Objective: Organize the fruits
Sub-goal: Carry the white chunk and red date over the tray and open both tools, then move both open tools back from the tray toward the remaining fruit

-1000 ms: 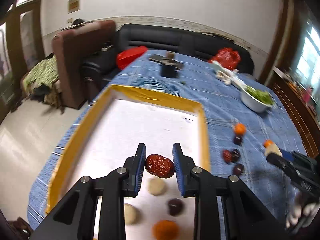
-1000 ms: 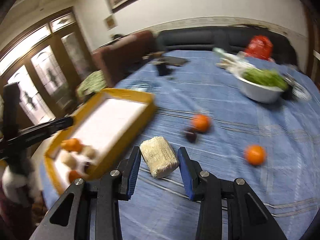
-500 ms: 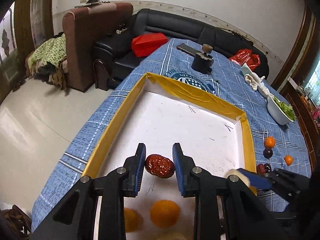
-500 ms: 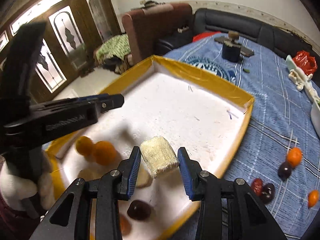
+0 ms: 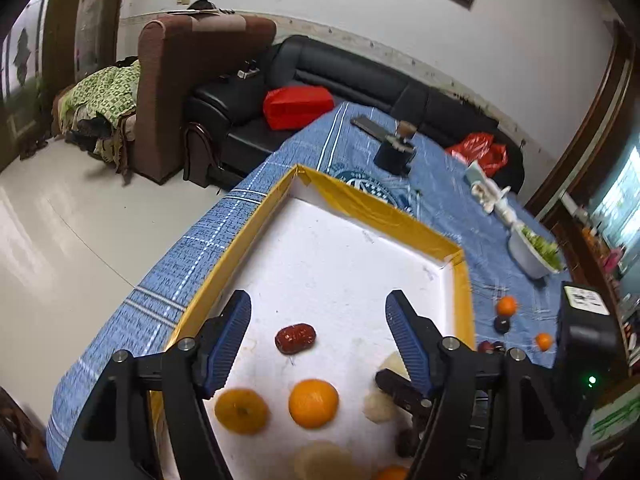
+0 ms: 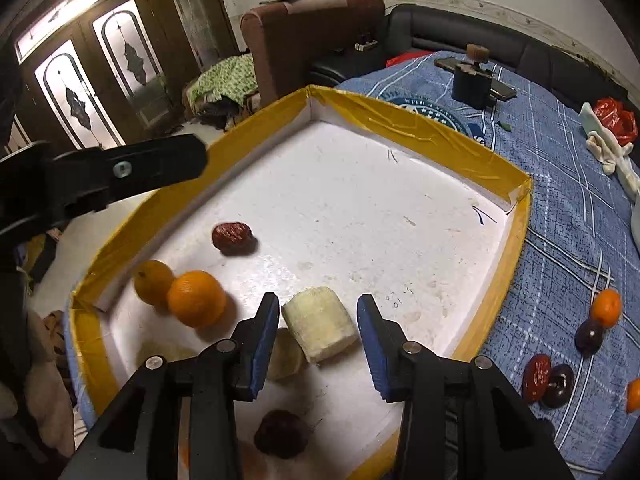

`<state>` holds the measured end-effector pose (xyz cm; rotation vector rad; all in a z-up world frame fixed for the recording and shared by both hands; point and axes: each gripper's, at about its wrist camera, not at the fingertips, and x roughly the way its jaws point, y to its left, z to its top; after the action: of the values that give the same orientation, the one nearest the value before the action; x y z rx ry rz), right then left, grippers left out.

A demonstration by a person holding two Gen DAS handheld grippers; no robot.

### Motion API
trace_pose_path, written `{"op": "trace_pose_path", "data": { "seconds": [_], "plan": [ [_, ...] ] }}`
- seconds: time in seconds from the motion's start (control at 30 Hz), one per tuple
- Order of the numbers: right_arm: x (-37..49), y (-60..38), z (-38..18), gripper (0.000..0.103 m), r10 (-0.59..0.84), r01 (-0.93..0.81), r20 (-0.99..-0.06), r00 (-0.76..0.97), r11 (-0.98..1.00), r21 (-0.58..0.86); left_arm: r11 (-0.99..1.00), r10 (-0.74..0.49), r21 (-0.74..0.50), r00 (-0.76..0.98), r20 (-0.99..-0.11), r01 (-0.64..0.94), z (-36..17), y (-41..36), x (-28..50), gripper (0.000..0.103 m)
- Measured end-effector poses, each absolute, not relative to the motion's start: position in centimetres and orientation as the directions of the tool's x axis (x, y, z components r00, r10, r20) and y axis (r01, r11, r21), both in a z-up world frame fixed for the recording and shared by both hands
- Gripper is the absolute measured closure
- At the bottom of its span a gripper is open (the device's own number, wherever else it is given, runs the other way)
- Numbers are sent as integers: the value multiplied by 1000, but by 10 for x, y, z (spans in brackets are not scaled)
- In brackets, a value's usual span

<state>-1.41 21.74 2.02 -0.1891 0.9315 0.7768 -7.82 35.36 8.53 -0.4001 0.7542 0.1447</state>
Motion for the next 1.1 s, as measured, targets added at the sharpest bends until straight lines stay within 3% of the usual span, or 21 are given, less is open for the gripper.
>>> {"op": "trace_pose_path", "data": {
  "seconds": [0.27, 0.57, 0.77, 0.97, 1.1],
  "plan": [
    [-43, 170, 51, 48, 572, -647, -696, 434, 735, 201, 913, 35, -298, 782, -622, -278, 118, 334, -113, 15],
    [-51, 77, 55, 47, 533, -538, -662, 526, 812, 226, 940, -31, -286, 788, -614, -186, 131, 282, -118, 14],
    [-43, -20, 51, 47, 442, -373, -655, 612, 892, 254, 943, -46, -289, 795, -604, -165, 135, 265, -123, 14],
    [-26, -105, 44, 47, 345, -177, -682, 645, 935, 306, 945, -118, -306, 760, -639, -111, 119, 240, -107, 14],
    [-12, -123, 45, 47, 339, -142, -681, 649, 933, 330, 957, -155, -285, 735, -660, -54, 113, 213, -99, 14]
  ]
}}
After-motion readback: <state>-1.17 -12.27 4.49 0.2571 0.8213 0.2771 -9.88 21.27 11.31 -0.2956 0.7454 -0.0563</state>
